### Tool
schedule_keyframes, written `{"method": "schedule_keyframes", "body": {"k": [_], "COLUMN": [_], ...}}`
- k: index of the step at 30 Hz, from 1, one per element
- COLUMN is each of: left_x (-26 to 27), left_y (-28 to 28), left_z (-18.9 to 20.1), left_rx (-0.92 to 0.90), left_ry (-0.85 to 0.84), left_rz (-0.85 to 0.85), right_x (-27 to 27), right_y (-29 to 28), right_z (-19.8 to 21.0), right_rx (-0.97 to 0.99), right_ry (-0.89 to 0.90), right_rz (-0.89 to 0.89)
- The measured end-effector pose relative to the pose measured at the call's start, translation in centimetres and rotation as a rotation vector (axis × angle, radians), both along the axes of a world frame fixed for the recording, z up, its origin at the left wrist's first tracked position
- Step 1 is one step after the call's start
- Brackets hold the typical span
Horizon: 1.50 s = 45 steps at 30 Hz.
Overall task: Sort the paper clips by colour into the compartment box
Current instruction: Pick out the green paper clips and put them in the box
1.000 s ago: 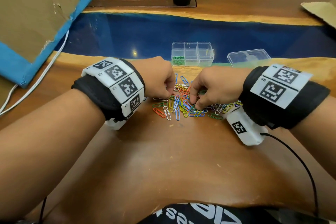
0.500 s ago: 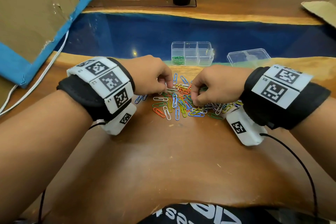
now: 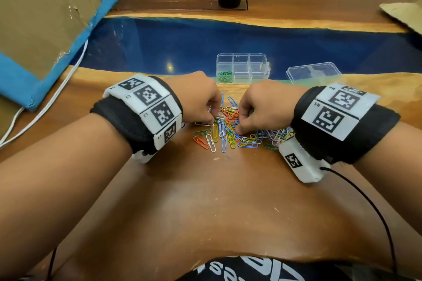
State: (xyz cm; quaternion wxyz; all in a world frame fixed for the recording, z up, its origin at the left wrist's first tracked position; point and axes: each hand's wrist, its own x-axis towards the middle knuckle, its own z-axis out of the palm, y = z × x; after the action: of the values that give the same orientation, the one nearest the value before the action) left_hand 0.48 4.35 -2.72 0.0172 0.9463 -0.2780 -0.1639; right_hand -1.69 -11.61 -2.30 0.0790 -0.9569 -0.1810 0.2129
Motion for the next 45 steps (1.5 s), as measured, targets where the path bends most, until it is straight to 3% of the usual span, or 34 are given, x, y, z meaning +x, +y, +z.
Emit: {"method": "schedule_keyframes", "body": {"k": [5, 10, 16, 23, 32, 40, 45], "left_x": [-0.2, -0.5, -0.9, -1.2, -1.0, -1.3, -1.8], "left_y": [0.4, 1.6, 2.3, 2.2, 2.1, 2.2, 1.9], "left_z": [0.5, 0.9, 0.7, -0.2, -0.1, 0.1, -0.2], "left_rx": [-0.077, -0.197, -0.298, -0.225, -0.211, -0.203, -0.034], "left_ry": [0.031, 0.1, 0.262, 0.279, 0.173, 0.156, 0.087], "left_rz": [0.055, 0.152, 0.136, 0.232, 0.23, 0.133, 0.075], "right_x": [0.0, 0.3, 0.1, 0.3, 0.1, -0.2, -0.4], "right_y": [0.0, -1.0, -1.5, -1.5, -1.1, -0.6, 0.0], "right_z": [0.0, 0.7, 0.6, -0.1, -0.1, -0.5, -0.3], "right_rx": [0.009, 0.192, 0.539, 0.73, 0.731, 0.529, 0.542], "right_ry": [0.01, 0.035, 0.374, 0.532, 0.5, 0.386, 0.411], "right_rz": [0.019, -0.092, -0.191, -0.325, -0.341, -0.196, -0.144]}}
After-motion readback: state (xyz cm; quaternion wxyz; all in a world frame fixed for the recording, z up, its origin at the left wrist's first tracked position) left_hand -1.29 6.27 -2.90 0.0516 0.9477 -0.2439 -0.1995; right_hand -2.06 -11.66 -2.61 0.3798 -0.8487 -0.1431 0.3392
